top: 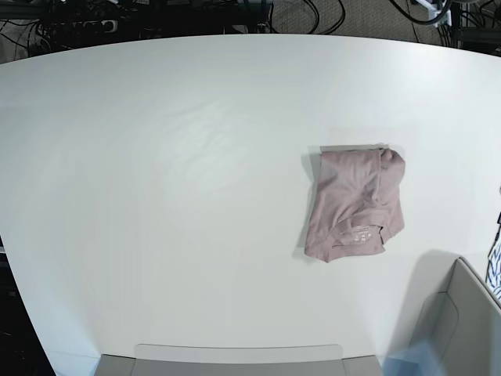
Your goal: Fold the T-shirt properly
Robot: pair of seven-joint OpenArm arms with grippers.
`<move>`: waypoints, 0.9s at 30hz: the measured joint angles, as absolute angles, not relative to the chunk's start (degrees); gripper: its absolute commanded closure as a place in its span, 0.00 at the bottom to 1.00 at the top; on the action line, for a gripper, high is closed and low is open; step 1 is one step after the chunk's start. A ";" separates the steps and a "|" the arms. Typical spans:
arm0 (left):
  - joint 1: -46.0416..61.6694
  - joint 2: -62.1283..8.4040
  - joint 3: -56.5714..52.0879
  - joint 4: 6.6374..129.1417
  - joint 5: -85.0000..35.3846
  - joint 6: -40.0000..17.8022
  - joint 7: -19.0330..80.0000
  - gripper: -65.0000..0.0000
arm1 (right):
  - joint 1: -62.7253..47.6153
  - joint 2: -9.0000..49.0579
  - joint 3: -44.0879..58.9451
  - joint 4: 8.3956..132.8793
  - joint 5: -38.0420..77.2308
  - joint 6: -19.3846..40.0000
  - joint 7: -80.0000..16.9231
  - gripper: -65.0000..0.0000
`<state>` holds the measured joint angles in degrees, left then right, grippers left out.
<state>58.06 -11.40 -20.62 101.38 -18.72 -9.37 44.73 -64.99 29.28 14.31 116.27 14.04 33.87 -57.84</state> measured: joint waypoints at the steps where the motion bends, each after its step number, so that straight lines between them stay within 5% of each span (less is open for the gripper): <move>1: 56.75 -11.38 -18.70 97.67 -17.82 -9.26 43.40 1.00 | -63.42 29.21 10.83 115.28 11.86 33.87 -58.17 0.98; 19: 31.88 -10.87 -12.86 50.26 -17.69 -9.19 31.00 1.00 | -30.63 28.36 -26.30 72.14 -4.58 33.19 -48.25 0.98; 27: 25.04 -11.00 -9.65 39.53 -17.91 -9.06 26.41 1.00 | -19.25 24.21 -36.45 55.16 -4.40 33.01 -43.99 0.98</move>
